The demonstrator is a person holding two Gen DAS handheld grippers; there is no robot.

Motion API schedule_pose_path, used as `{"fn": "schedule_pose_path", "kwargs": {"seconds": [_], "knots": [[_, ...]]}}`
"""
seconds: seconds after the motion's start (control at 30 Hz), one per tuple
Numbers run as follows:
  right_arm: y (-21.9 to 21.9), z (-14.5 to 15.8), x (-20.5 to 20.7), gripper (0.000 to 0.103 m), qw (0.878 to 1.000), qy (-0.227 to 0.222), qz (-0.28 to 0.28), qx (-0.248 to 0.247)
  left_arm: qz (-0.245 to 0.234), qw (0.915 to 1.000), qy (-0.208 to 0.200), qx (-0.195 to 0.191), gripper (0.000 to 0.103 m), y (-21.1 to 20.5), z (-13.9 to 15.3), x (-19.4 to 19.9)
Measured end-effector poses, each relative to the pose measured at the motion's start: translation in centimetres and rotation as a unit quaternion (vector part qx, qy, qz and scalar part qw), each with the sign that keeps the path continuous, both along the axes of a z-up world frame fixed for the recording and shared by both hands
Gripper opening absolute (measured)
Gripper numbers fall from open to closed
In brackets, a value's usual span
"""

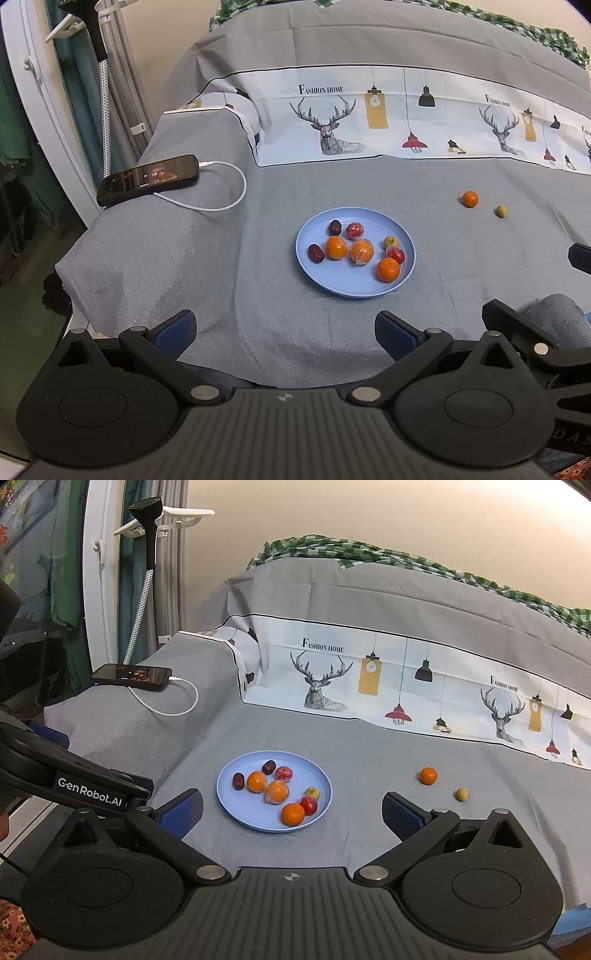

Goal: Organize fruits
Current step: 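Withdraw both open tools from the plate, then grasp the last mandarin with the left tool while the right tool grasps the yellow fruit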

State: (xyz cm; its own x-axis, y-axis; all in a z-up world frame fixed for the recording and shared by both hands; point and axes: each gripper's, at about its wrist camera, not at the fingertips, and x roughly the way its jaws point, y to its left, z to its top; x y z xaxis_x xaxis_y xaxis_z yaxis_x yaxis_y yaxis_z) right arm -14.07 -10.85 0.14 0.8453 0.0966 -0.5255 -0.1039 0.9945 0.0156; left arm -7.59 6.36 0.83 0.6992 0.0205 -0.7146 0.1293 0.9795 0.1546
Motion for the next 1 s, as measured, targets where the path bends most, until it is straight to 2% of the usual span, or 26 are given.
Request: {"fn": "schedule_pose_path", "kwargs": {"seconds": [0.47, 0.67, 0.87, 1.0], "knots": [[0.1, -1.0, 1.2, 0.102, 1.0, 0.02, 0.0, 0.009, -0.007, 0.9997, 0.025, 0.004, 0.103, -0.3, -1.1, 1.2], [-0.8, -2.2, 2.6, 0.102, 0.999, 0.042, -0.007, 0.024, -0.002, 0.999, 0.043, 0.01, 0.103, -0.8, -2.1, 2.7], [-3.5, -4.4, 5.1, 0.102, 0.994, 0.076, -0.052, 0.052, -0.015, 0.9967, 0.074, 0.03, 0.103, -2.9, -3.9, 5.6], [-6.6, -6.3, 7.4, 0.102, 0.988, 0.091, -0.112, 0.062, -0.034, 0.9957, 0.082, 0.028, 0.103, -5.7, -4.4, 8.5]]}}
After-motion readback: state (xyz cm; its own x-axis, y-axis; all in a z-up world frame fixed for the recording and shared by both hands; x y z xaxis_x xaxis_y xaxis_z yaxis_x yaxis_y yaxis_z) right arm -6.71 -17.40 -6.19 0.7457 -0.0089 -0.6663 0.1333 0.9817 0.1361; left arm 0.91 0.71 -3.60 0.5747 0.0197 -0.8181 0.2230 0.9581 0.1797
